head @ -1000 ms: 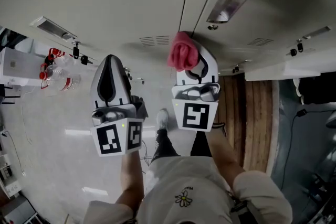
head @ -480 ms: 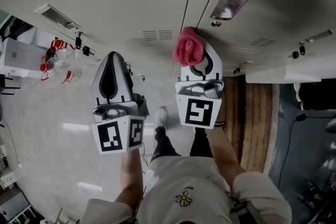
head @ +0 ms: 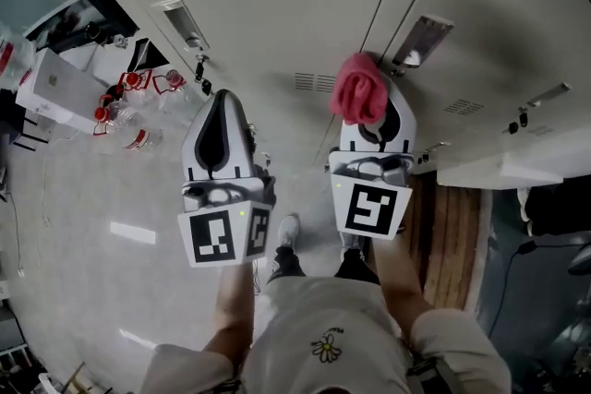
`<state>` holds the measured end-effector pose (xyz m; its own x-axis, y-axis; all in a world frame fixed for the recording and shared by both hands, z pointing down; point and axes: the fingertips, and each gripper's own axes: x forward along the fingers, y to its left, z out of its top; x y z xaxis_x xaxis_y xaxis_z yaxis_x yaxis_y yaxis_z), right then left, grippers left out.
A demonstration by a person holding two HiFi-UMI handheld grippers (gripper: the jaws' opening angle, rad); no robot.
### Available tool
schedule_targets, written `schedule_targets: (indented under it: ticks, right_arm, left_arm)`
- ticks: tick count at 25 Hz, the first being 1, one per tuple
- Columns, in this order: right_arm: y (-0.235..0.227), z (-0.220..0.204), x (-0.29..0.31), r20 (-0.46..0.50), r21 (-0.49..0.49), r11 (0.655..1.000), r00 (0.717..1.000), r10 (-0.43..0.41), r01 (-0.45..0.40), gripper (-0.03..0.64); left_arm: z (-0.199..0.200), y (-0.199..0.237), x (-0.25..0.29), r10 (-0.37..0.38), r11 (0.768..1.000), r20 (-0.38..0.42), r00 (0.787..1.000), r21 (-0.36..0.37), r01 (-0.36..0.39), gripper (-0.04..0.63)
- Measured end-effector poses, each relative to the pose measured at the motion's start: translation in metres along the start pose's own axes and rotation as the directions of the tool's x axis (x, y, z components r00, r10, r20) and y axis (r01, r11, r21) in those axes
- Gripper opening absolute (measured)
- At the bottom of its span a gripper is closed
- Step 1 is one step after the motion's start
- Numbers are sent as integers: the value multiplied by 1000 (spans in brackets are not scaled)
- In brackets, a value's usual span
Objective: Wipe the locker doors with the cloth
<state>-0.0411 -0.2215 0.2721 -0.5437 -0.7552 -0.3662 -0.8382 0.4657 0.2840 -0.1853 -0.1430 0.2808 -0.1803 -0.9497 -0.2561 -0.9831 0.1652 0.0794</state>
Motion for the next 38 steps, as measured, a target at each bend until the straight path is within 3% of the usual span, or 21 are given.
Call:
schedule_targets:
  ticks: [9, 13, 19, 24, 27, 32, 38]
  right_arm:
    - [15, 53, -16, 88, 108, 990, 993, 78, -88, 31]
    - [24, 60, -34, 89, 156, 975, 985, 147, -159, 31]
    - [28, 46, -56, 53, 205, 945, 966, 251, -257, 31]
    - [25, 36, -66, 36, 248, 922, 954, 298, -297, 31]
    - [19, 37, -68, 42, 258, 917, 952, 305, -305, 31]
    - [10, 41, -67, 58, 263, 913, 950, 308, -312, 31]
    - [6, 40, -68, 55, 256, 911, 945, 322, -325, 31]
  left_arm:
    - [41, -8, -42, 22, 990, 40, 999, 141, -27, 16]
    - [52, -11, -63, 53, 984, 70, 996, 166, -64, 17]
    - [46, -20, -80, 103, 975, 81, 991, 189, -117, 15]
    - [36, -23, -84, 172, 962, 29, 985, 211, -174, 17]
    - [35, -30, -83, 172, 961, 27, 985, 216, -174, 17]
    - [45, -47, -77, 131, 967, 88, 987, 207, -147, 17]
    - [44, -50, -77, 144, 964, 85, 986, 211, -159, 15]
